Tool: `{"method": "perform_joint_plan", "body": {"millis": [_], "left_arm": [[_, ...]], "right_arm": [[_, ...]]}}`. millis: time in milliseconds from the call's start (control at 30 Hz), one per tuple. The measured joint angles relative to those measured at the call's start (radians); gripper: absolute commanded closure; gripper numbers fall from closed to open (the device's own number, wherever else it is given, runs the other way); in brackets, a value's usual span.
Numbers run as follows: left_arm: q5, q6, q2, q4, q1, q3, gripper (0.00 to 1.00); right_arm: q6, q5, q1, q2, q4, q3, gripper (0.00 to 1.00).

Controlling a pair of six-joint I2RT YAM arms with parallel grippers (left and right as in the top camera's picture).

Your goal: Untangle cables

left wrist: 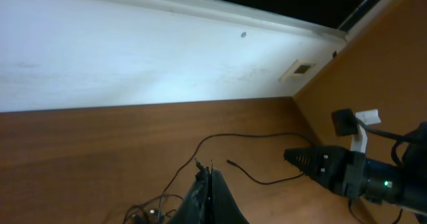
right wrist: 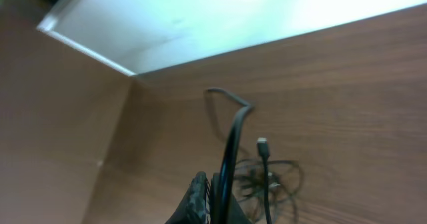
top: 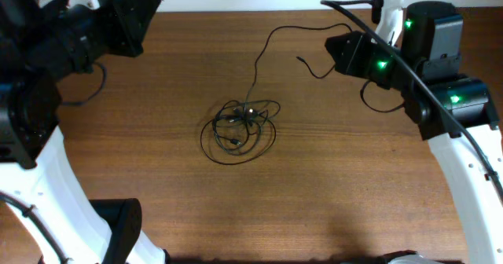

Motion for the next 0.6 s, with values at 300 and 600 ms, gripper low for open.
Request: {"method": "perform_joint_plan", "body": {"millis": [300,600], "left_arm": [[-0.009,0.126,0.148,0.005,-0.091,-0.249,0.66],[0.164,0.532,0.268,0.034,-0.321,-0.416,0.37]], "right_arm": [[-0.01,-0.152,0.0,-0.002,-0.148,0.63,0.96],[-0.012,-0.161,0.0,0.04,-0.243,0.711,0.96]]}}
